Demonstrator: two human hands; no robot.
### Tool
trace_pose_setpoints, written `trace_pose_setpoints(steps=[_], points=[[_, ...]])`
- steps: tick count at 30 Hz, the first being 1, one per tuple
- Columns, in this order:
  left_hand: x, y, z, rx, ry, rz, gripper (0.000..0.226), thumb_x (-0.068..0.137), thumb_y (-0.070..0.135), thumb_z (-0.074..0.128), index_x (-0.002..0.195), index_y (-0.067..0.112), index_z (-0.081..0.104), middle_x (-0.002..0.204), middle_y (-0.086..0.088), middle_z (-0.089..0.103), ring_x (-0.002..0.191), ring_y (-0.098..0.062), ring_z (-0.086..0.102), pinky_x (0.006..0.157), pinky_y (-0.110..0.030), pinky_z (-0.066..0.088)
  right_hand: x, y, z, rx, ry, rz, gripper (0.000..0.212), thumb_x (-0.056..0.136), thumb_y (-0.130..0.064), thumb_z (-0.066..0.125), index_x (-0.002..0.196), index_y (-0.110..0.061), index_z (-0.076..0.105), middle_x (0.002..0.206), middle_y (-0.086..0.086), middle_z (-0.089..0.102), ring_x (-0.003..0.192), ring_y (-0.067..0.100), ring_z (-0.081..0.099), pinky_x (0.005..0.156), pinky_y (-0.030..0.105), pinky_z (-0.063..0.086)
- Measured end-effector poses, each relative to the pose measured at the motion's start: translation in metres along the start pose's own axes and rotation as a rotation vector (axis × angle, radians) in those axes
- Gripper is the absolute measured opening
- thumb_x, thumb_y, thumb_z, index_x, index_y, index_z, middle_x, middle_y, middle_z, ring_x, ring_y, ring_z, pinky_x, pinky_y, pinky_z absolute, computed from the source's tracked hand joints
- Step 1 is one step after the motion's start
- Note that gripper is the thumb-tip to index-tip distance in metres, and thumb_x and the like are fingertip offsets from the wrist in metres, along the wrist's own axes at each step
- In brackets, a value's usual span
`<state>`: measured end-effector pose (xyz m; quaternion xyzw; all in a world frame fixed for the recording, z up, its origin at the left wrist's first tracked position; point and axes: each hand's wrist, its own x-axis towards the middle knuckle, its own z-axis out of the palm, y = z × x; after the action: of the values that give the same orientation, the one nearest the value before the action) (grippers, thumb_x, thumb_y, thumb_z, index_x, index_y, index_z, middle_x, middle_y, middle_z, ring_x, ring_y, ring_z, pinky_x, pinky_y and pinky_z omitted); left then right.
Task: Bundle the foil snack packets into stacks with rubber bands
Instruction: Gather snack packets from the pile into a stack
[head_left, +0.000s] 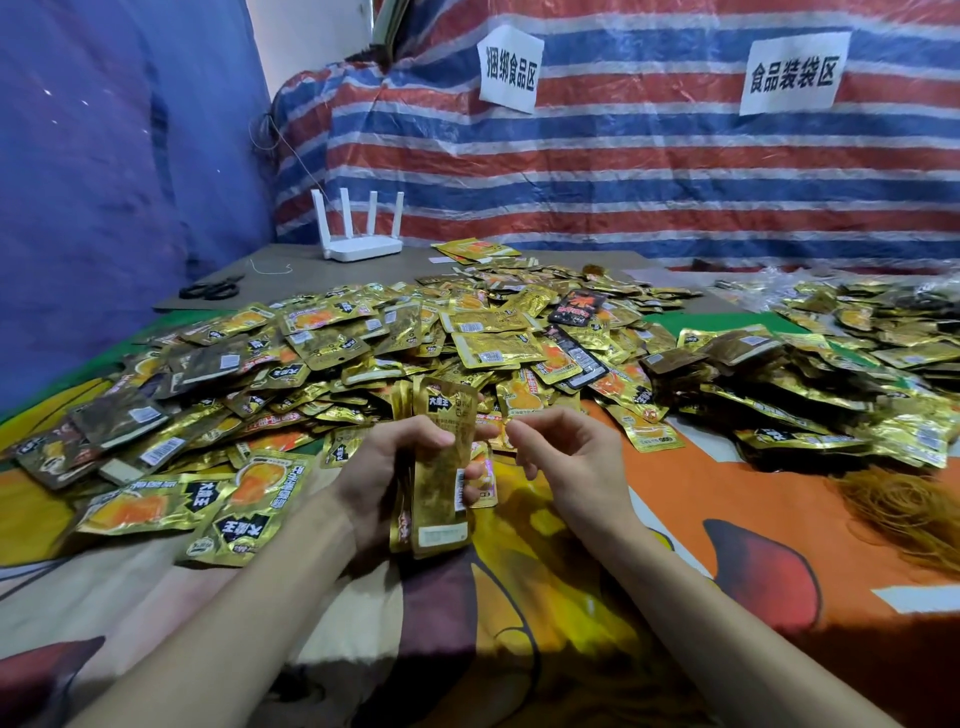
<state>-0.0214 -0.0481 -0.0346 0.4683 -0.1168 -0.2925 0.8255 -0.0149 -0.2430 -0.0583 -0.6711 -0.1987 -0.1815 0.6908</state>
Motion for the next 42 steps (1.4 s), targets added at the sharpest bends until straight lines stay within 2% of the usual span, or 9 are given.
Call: trace_pose_setpoints(steps=[5, 12, 15, 19, 23, 28, 31, 35, 42], points=[[-0.001, 0.0, 0.002, -0.026, 0.041, 0.002, 0.048, 0.071, 0.019, 0.058, 0.115, 0.002, 0.07, 0.082, -0.018, 0.056, 0.07, -0.029, 0.054, 0.066, -0.036, 0.047, -0.002, -0.002, 0.002, -0.012, -0.001, 0.004, 0.009, 0.089, -0.009, 0.075, 0.083, -0.004, 0.072, 0.085, 0.004, 0.079, 0.061, 0.008, 0.062, 0.054, 0.026, 0.048], [0.001, 0.0, -0.005, -0.039, -0.059, -0.022, 0.054, 0.065, 0.019, 0.068, 0.116, 0.0, 0.069, 0.088, -0.016, 0.05, 0.071, -0.027, 0.051, 0.071, -0.036, 0.04, -0.003, -0.001, 0.001, 0.044, -0.009, 0.069, 0.01, 0.085, -0.005, 0.077, 0.08, 0.001, 0.071, 0.072, 0.004, 0.073, 0.058, 0.011, 0.06, 0.055, 0.024, 0.05], [0.001, 0.0, -0.003, -0.099, -0.195, -0.041, 0.039, 0.068, 0.017, 0.067, 0.104, 0.0, 0.068, 0.089, -0.01, 0.052, 0.073, -0.02, 0.047, 0.071, -0.032, 0.041, -0.004, -0.006, 0.001, 0.12, -0.004, 0.175, 0.011, 0.08, -0.009, 0.078, 0.076, -0.002, 0.072, 0.069, 0.01, 0.067, 0.056, 0.017, 0.057, 0.058, 0.027, 0.05], [-0.001, 0.0, 0.0, -0.163, -0.389, -0.04, 0.034, 0.077, 0.018, 0.057, 0.107, 0.008, 0.067, 0.09, -0.003, 0.05, 0.074, -0.014, 0.044, 0.074, -0.028, 0.035, -0.004, -0.016, 0.006, 0.351, -0.218, 0.437, 0.02, 0.085, -0.016, 0.07, 0.088, 0.003, 0.065, 0.1, 0.037, 0.059, 0.086, 0.033, 0.052, 0.081, 0.048, 0.039], [0.001, -0.001, -0.003, -0.228, -0.327, -0.01, 0.054, 0.071, 0.013, 0.062, 0.125, 0.007, 0.059, 0.089, -0.005, 0.047, 0.069, -0.017, 0.046, 0.069, -0.031, 0.04, -0.001, -0.033, 0.003, 0.67, -0.428, 0.556, 0.013, 0.074, -0.018, 0.069, 0.064, -0.01, 0.065, 0.09, 0.017, 0.069, 0.083, 0.025, 0.068, 0.079, 0.035, 0.054], [0.003, 0.0, 0.001, -0.154, -0.249, -0.043, 0.041, 0.064, 0.014, 0.069, 0.1, 0.008, 0.05, 0.086, -0.004, 0.038, 0.067, -0.015, 0.043, 0.068, -0.029, 0.039, 0.009, -0.031, -0.002, 0.897, -0.168, 0.505, 0.015, 0.071, -0.007, 0.058, 0.073, -0.005, 0.073, 0.073, 0.008, 0.065, 0.072, 0.024, 0.067, 0.092, 0.039, 0.052], [0.004, -0.003, 0.005, -0.126, -0.275, -0.078, 0.032, 0.065, 0.014, 0.069, 0.091, 0.005, 0.053, 0.084, -0.005, 0.045, 0.069, -0.015, 0.044, 0.068, -0.029, 0.04, 0.012, -0.026, 0.004, 0.81, -0.078, 0.473, 0.037, 0.076, 0.004, 0.051, 0.092, -0.007, 0.082, 0.087, 0.006, 0.075, 0.065, 0.02, 0.072, 0.079, 0.035, 0.062], [0.005, -0.002, 0.009, -0.092, -0.215, -0.098, 0.037, 0.06, 0.016, 0.072, 0.091, 0.005, 0.055, 0.079, -0.007, 0.035, 0.069, -0.018, 0.039, 0.065, -0.027, 0.041, 0.011, -0.023, 0.005, 0.738, 0.002, 0.408, 0.026, 0.078, 0.0, 0.063, 0.094, -0.009, 0.082, 0.109, 0.012, 0.076, 0.075, 0.023, 0.075, 0.073, 0.033, 0.062], [0.006, -0.006, 0.01, -0.049, -0.177, -0.102, 0.037, 0.057, 0.013, 0.073, 0.088, 0.004, 0.056, 0.078, -0.006, 0.035, 0.068, -0.016, 0.041, 0.065, -0.029, 0.04, 0.007, -0.026, 0.005, 0.705, 0.085, 0.37, 0.022, 0.076, -0.009, 0.07, 0.095, -0.011, 0.08, 0.108, 0.012, 0.077, 0.079, 0.019, 0.075, 0.066, 0.026, 0.059]])
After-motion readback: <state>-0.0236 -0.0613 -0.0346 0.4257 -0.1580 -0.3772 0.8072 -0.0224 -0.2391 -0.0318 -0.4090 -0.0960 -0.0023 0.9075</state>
